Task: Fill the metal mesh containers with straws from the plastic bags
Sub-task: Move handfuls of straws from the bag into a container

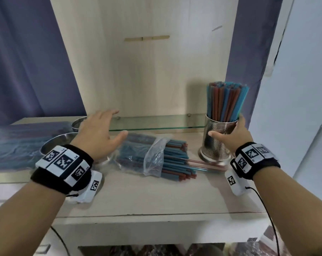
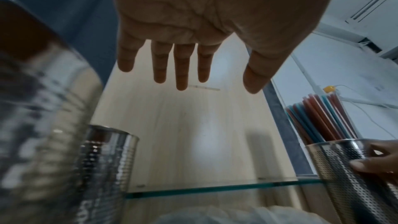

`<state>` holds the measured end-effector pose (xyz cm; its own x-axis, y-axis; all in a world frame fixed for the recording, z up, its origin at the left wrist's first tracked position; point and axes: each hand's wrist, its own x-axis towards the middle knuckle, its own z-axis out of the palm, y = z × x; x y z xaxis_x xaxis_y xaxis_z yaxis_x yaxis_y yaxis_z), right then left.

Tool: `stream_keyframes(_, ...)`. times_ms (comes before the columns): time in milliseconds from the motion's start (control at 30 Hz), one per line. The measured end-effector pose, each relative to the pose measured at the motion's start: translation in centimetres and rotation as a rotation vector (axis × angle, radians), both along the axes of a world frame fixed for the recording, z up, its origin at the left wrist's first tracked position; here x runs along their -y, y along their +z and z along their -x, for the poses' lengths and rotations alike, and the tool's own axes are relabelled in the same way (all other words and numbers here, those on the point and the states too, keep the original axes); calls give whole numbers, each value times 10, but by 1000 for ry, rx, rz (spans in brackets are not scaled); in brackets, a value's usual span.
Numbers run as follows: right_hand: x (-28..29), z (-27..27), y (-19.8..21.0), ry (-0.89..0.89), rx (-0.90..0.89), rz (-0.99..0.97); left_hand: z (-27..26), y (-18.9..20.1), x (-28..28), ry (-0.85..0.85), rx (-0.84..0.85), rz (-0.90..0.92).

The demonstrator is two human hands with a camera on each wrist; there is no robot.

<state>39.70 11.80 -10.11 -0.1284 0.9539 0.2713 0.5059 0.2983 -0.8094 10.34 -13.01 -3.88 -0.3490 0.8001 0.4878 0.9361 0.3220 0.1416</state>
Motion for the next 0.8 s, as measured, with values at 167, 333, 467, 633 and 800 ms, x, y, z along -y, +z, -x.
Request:
stream_keyframes(167, 36, 2, 27, -97, 465, 116, 16, -2, 29, 339, 6, 114)
stream_keyframes(333, 86, 24, 27, 120, 692, -46, 22, -13, 50, 468, 60, 53)
stream_keyframes(467, 86, 47, 6, 313, 932, 56, 4, -34, 40, 139, -196, -28)
stream_keyframes(633, 68, 46, -3, 342, 1250, 99, -41, -68, -1, -161, -48, 239)
stream_keyframes(800, 58, 43, -7, 352, 1393, 57, -46, -72, -40, -112, 28, 482)
